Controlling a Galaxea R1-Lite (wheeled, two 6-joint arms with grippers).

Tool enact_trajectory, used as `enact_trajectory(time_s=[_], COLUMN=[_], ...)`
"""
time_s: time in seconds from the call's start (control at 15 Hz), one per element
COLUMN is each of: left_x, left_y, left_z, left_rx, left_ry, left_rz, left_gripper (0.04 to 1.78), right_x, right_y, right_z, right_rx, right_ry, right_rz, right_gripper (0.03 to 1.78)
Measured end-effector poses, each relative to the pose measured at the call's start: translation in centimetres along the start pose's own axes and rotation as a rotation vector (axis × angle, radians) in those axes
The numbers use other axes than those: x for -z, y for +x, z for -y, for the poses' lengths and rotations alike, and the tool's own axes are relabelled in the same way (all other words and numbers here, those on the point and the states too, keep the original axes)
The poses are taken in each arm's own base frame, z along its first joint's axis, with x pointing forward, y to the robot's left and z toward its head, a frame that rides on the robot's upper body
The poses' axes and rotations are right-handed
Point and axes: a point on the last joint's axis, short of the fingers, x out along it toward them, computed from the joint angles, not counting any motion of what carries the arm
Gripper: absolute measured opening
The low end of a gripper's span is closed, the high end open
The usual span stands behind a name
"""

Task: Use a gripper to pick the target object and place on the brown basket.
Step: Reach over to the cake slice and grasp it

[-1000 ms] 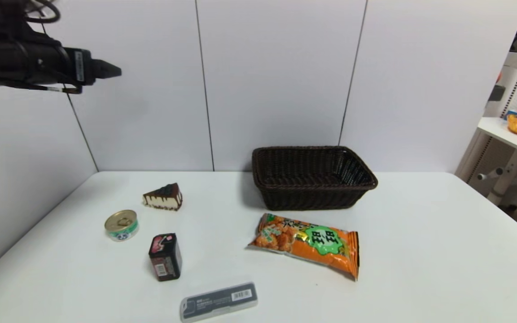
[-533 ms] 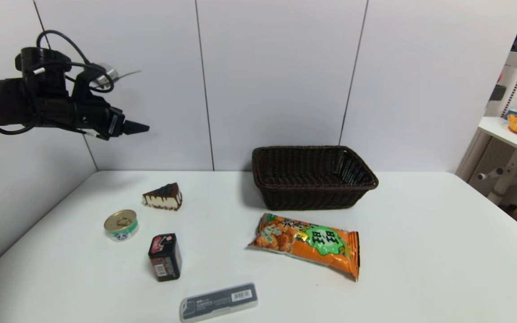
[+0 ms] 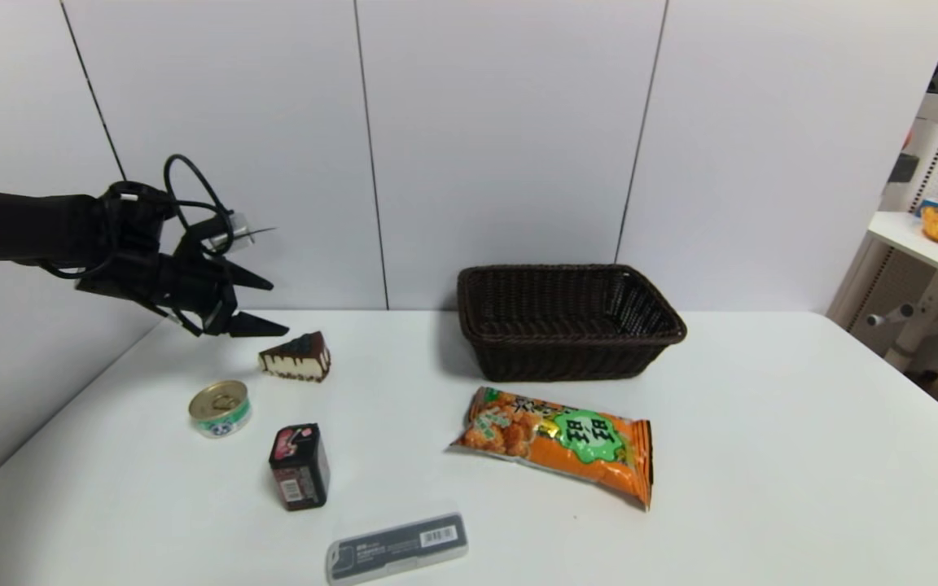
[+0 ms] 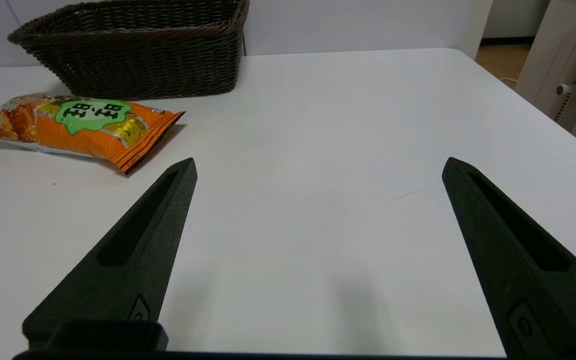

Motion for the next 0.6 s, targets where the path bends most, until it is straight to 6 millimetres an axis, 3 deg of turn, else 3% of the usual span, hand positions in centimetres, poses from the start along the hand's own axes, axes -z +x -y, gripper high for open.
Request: enact_trajectory(time_s=[0.6], left_x=[2.9], left_y=[3.6], left_z=[0.1], left_rx=[0.098], left_ry=[0.004], left_rz=[-0.041], left_gripper=[1.69], right_x=[0.0], right_y=[0.0], right_z=[0.0], right_rx=[0.000], right_ry=[0.000], right_rz=[0.000], right_gripper=[1.69])
